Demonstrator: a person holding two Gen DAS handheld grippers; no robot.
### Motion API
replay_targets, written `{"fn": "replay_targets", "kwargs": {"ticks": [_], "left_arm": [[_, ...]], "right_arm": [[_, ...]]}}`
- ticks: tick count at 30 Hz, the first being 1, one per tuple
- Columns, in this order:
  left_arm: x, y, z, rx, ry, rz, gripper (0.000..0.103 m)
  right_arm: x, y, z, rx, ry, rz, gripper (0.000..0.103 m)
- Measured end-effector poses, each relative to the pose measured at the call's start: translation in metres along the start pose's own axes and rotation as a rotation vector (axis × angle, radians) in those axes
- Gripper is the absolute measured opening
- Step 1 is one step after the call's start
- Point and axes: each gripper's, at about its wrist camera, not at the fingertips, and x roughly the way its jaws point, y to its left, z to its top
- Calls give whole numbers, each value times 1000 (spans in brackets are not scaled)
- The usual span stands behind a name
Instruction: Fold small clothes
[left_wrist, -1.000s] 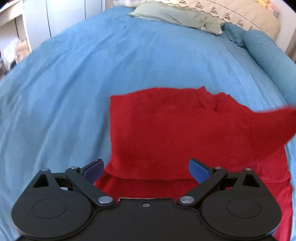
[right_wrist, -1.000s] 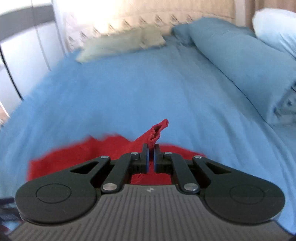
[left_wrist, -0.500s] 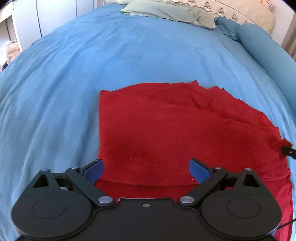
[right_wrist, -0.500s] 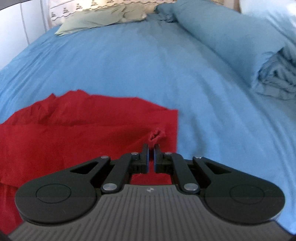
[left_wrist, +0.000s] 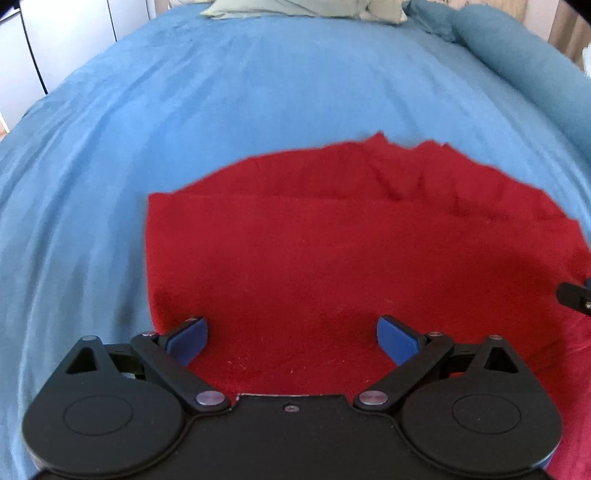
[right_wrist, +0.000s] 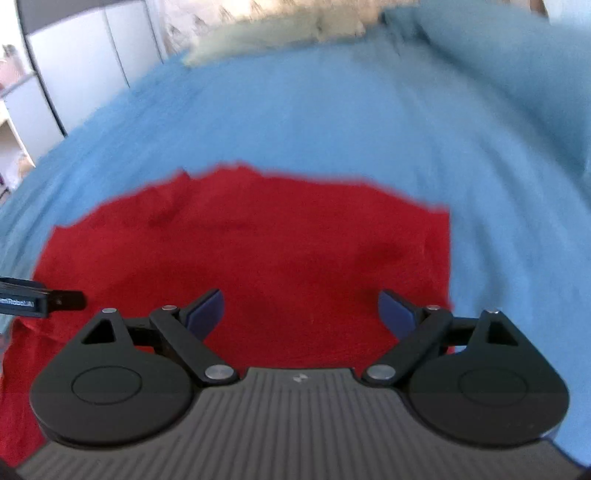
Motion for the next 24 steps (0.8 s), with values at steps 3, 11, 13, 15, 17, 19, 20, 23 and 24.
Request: {"fn": "replay_targets", "kwargs": {"ticks": [3,11,13,15,17,19,20,23,24], "left_arm": [[1,0,-4,9,-12,-3,103],[-23,4,-4,28,-46,-17,103],[-47,6,-2,4,-95,-19,103],[-81,11,-2,-22,-152,-2,103],[-115,15,-4,-37,-204,13,103],[-152,16,-9,-48,-254,30,103],[-170,17,-14,-55,-276,38,103],[-224,19,-33,-85,-345,60,103],[-243,18,-42,-96,-365,71,103]], "right_arm": [[10,-10,-8,32,-35,-22,103],[-5,7,10,-6,-33,-47,103],[-29,5,17,30,-91,-19,103],[-60,5,25,49,-149,-3,103],[-95,5,32,51,-206,15,103],[-133,6,36,39,-260,31,103],[-154,6,37,31,-289,36,103],[-213,4,31,14,-357,68,103],[-232,2,27,11,-377,74,103]]}}
